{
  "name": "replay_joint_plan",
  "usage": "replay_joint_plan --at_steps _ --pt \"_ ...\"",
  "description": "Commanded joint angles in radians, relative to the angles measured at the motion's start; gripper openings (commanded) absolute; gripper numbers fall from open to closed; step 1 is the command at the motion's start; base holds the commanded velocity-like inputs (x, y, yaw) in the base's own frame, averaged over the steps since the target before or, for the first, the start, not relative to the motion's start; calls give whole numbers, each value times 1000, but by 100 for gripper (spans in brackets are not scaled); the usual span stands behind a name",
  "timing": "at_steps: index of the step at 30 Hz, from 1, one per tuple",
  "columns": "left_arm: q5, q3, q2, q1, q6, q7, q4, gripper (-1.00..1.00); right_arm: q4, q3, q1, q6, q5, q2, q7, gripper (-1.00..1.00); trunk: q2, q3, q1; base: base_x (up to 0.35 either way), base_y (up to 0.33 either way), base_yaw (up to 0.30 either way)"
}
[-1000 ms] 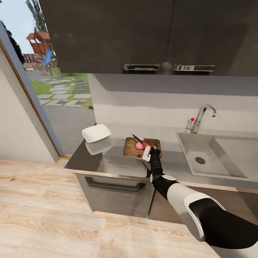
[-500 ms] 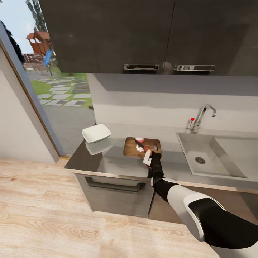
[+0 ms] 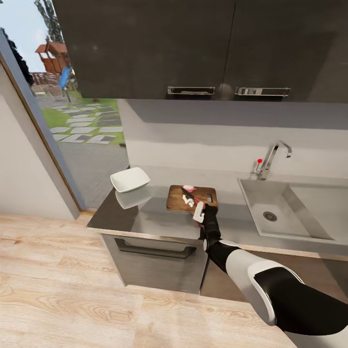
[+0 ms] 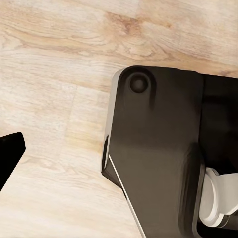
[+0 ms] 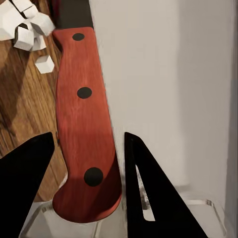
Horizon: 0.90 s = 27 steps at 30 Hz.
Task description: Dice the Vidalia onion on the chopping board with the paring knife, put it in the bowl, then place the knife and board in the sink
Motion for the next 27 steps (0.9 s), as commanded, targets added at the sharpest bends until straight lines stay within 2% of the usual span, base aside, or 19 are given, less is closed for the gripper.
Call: replay_joint_plan --at_steps 1,6,10,14,27 --pt "11 1 0 0 1 -10 -1 100 0 8 -1 9 1 0 -7 -100 -2 -2 1 0 0 0" --pt "11 1 0 0 1 -10 -1 100 -21 7 -1 -1 -3 0 -82 -100 -2 -2 1 0 0 0" --pt "11 1 0 0 0 -10 -1 100 -32 5 -1 -7 -4 0 -106 -100 -2 -2 1 0 0 0" --pt "11 1 0 0 0 -10 -1 100 -36 5 -1 -7 -5 0 -109 -100 -2 -2 1 34 0 0" --pt "11 1 0 0 0 -10 -2 100 -20 5 -1 2 -4 0 -95 -100 -2 -2 1 256 0 0"
